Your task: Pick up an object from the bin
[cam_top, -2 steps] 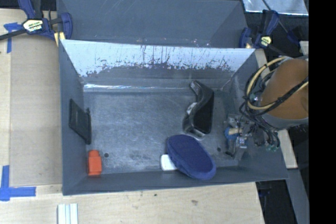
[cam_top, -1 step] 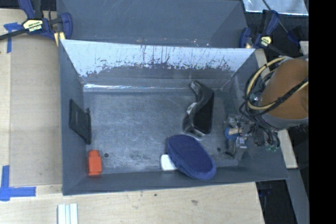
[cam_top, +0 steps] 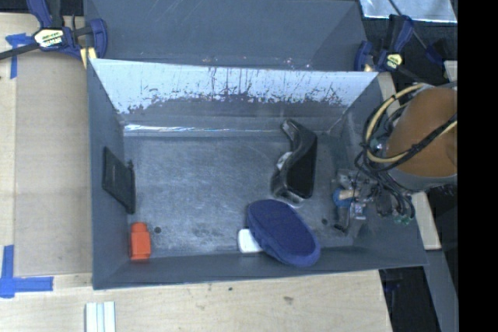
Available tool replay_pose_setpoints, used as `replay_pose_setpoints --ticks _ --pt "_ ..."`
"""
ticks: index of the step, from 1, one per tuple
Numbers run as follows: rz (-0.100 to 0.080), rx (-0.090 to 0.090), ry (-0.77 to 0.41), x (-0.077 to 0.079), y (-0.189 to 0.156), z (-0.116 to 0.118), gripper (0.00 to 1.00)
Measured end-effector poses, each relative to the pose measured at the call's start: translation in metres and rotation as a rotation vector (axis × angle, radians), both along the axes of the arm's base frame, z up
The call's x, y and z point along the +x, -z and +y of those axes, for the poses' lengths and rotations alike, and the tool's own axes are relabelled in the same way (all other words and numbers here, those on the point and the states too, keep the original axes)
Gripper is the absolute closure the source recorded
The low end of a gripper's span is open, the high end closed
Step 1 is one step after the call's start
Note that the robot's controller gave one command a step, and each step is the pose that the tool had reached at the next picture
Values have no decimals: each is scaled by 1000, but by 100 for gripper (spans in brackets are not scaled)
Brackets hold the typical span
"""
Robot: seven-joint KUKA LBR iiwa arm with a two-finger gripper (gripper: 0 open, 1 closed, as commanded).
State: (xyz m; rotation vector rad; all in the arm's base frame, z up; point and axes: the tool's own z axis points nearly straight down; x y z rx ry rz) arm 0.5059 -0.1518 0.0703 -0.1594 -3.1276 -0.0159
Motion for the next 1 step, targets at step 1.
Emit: replay_pose_setpoints --ticks 1 --pt "-20 -13 12 -16 -168 31 100"
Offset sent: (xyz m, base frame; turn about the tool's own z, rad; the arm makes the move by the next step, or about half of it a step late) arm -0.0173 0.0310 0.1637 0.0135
